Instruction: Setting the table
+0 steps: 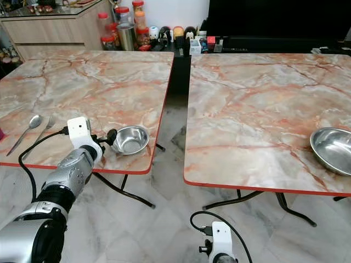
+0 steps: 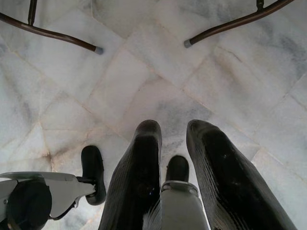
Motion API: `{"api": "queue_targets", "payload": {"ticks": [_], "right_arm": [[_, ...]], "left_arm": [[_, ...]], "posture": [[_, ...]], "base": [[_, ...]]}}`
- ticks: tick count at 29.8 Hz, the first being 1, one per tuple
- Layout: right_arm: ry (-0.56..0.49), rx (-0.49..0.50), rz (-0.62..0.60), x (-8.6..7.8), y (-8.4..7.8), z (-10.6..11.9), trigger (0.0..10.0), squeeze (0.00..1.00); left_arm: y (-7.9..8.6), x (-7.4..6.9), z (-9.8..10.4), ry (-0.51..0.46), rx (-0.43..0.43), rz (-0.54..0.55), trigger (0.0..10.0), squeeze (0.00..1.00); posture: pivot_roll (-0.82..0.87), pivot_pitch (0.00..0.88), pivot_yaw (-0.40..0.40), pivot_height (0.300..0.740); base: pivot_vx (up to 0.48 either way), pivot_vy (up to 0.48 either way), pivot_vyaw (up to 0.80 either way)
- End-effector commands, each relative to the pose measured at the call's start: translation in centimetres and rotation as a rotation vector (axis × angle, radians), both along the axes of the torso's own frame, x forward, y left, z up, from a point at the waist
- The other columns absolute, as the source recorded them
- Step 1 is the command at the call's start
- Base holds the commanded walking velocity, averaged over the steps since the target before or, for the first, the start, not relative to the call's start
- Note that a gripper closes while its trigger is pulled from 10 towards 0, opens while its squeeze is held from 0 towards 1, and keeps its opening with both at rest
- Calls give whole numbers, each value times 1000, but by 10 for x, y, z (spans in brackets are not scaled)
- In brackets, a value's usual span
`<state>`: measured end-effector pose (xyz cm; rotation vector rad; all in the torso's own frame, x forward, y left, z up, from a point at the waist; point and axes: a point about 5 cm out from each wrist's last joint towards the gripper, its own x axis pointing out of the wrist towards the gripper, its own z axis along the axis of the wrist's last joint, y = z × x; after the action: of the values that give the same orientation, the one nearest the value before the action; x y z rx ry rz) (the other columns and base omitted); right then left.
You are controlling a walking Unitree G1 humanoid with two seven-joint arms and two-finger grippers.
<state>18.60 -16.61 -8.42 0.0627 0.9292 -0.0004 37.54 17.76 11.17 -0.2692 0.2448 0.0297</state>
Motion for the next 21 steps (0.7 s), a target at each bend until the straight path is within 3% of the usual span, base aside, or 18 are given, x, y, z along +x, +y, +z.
{"api": "queue_targets", "payload": {"ticks": [1, 15, 21], "right_arm": [[-2, -6, 7, 0, 0, 0, 10000, 0], [-1, -6, 5, -1, 0, 0, 10000, 0], [-4, -4, 5, -1, 1, 0, 10000, 0]], "left_arm": [[-3, 1, -2, 37, 2, -21, 10000, 0], [-13, 2, -5, 62, -4, -36, 10000, 0], [-25, 1, -12, 112, -44, -68, 10000, 0]], "posture": [[12, 0, 40, 740], [3, 0, 46, 740], [-1, 0, 51, 740]], "base": [[0, 0, 0], [0, 0, 0], [0, 0, 0]]}}
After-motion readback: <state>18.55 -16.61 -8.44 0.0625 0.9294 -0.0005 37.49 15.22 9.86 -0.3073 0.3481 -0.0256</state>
